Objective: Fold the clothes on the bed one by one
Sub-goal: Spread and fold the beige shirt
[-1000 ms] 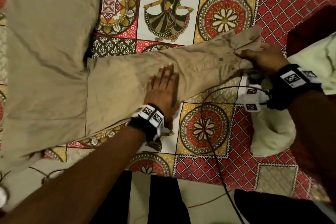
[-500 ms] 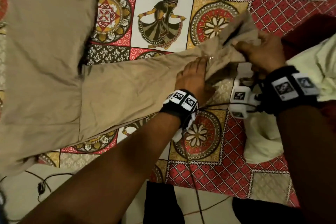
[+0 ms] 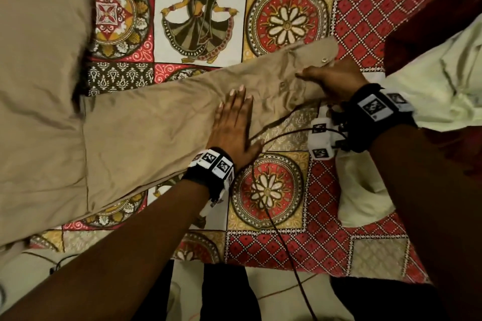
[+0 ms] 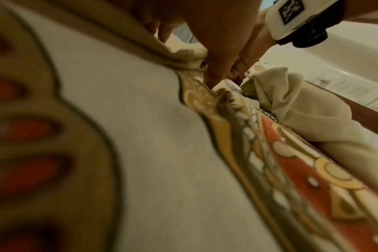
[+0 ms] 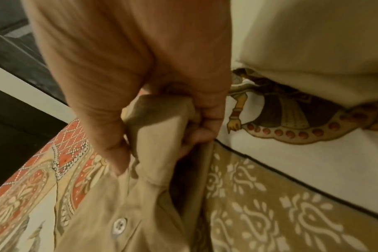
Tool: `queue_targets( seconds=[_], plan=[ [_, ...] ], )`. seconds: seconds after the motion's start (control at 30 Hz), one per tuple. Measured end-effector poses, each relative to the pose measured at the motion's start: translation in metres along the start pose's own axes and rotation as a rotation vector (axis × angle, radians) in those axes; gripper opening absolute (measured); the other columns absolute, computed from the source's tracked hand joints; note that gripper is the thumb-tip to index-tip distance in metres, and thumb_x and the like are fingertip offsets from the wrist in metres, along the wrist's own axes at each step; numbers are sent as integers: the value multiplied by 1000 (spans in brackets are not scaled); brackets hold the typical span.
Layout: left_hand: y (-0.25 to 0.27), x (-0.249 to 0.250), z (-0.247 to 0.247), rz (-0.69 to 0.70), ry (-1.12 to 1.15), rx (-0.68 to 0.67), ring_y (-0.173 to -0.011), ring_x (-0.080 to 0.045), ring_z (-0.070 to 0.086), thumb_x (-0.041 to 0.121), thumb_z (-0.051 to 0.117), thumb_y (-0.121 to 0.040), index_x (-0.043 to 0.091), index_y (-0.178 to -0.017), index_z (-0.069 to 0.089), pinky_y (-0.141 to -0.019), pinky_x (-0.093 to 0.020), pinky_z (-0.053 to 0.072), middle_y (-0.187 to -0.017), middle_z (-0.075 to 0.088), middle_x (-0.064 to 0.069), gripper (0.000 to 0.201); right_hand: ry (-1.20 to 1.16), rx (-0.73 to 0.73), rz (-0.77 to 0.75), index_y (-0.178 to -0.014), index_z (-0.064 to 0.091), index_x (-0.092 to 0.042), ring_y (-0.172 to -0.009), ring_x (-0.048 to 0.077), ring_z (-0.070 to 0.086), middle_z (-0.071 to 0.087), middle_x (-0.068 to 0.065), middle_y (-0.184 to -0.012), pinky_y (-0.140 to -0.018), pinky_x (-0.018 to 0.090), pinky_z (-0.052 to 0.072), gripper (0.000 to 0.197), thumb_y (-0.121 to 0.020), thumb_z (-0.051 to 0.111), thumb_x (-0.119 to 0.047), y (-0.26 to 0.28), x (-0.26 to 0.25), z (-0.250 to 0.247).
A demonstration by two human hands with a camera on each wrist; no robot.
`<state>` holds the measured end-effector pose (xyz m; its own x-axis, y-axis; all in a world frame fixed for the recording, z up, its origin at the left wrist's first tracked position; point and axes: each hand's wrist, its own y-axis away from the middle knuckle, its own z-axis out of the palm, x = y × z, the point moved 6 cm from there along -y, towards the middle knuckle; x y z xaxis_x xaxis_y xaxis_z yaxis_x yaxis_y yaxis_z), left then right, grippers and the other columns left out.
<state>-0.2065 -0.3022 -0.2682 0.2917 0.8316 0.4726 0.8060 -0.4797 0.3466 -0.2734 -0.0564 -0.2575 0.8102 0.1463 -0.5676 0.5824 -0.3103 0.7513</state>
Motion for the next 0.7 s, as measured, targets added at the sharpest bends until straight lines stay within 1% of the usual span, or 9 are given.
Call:
queue_targets(
  seconds=[0.13,0.23,0.3,0.37,0.4,0.47,0.57,0.63,0.7],
  plan=[
    [0,3,-3,-2,-38,7,-153,-29,4,58,54,-79,8,-157,18,-122,-45,4,-166,6,-11,99,161,-25,39,-101,75,-11,-87,15,74,77,-4,-95,-80,32,61,66,-46,94,-44,0,2,6],
    [-3,9,-5,-26,-96,20,-150,-34,19,60,60,-81,11,-152,32,-118,-52,19,-163,21,-12,91,162,-25,21,-79,70,-18,-69,4,66,70,-14,-68,-53,15,49,22,-70,88,-28,10,-10,5],
    [-12,20,-9,-74,-108,34,-149,-33,23,55,63,-84,13,-152,33,-116,-56,20,-162,24,-11,84,144,-9,-19,-74,66,-22,-57,-4,60,65,-20,-56,-45,11,42,19,-73,85,-25,17,-17,-4],
    [-23,30,-10,-141,-70,-38,-152,-27,12,49,59,-91,16,-156,22,-119,-58,10,-166,15,-6,82,78,-59,1,-91,74,-17,-66,3,68,76,-11,-81,-53,21,53,37,-62,89,-33,21,-19,-2],
    [-28,34,-12,-169,-45,-60,-153,-25,8,47,54,-94,17,-158,17,-119,-58,5,-166,11,-4,79,2,-110,23,-104,74,-14,-73,10,72,77,-2,-94,-61,27,59,44,-65,87,-30,25,-20,2],
    [-37,40,-17,-211,22,-49,-152,-22,12,42,48,-98,19,-158,14,-120,-56,5,-166,15,-1,73,-163,-224,56,-118,70,-10,-85,18,75,74,8,-109,-71,34,62,34,-85,72,-17,40,-32,15],
    [-39,35,-44,-304,280,88,-134,-28,46,34,53,-97,21,-156,24,-109,-45,33,-148,49,-10,67,-316,-327,-15,-123,65,-7,-100,19,73,73,9,-116,-82,32,60,27,-103,51,-17,64,-58,28],
    [-33,24,-76,-311,455,257,-106,-37,62,23,55,-96,24,-153,34,-86,-40,47,-122,66,-18,61,-398,-355,-105,-127,63,-14,-112,23,69,71,9,-124,-90,35,58,45,-108,34,-43,75,-74,33],
    [-25,2,-110,-261,684,412,-102,-31,65,10,55,-93,20,-149,43,-83,-33,52,-117,69,-18,58,-443,-413,-148,-140,55,-18,-123,26,64,65,8,-135,-99,39,55,69,-103,15,-62,80,-84,43]
  ],
)
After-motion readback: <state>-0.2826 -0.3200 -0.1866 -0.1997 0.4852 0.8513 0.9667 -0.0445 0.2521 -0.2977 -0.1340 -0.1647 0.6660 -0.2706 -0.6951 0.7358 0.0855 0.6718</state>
